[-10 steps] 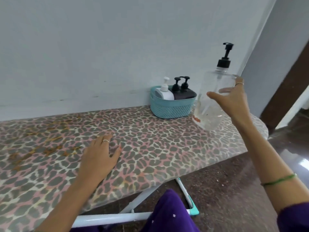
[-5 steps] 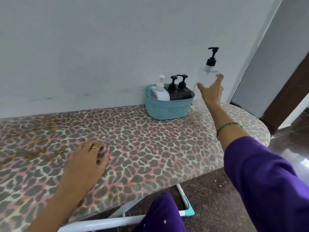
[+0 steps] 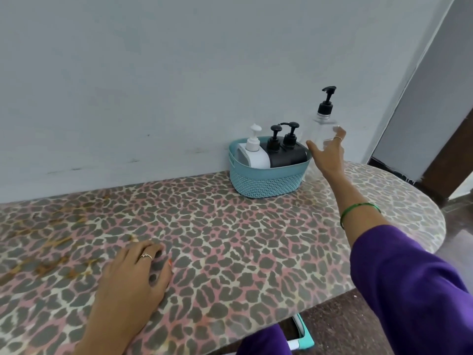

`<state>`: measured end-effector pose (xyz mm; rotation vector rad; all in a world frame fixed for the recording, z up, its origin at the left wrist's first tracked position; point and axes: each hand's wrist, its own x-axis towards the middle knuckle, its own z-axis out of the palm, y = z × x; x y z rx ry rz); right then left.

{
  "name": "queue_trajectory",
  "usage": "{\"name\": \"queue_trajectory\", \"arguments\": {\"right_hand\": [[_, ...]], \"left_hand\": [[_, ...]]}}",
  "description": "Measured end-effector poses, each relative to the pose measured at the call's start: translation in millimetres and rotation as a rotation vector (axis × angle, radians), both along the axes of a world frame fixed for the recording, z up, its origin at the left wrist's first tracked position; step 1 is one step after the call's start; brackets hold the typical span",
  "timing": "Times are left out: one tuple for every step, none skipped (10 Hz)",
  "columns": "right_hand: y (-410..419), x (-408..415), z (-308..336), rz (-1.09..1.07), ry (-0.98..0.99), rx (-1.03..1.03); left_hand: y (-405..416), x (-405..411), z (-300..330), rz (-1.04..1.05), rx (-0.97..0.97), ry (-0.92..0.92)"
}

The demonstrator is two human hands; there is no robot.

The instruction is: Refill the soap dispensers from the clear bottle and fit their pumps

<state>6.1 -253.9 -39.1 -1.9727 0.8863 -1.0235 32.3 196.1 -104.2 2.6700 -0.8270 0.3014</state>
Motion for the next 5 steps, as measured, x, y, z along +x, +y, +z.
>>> {"name": "queue_trajectory", "arguments": {"right_hand": [[-2.6, -1.6, -0.7, 0.002, 0.051, 0.034], [-4.3, -4.4, 1.6, 0.013, 0.109, 0.054], [0.7, -9.8, 8.8, 0.023, 0.18, 0.083], [-1.5, -15.9, 10.7, 0.064, 0.223, 0.106], [1.5, -27.1, 17.3, 0.045, 0.214, 0.142]], "left_hand": [[0.4, 0.3, -0.4, 0.003, 0.007, 0.0], [0.8, -0.7, -1.3, -0.007, -0.005, -0.019], [1.1, -1.5, -0.8, -0.003, -0.008, -0.003], [1.6, -0.8, -1.6, -0.003, -0.026, -0.019], [1.9, -0.8, -4.1, 0.011, -0.056, -0.023]]}}
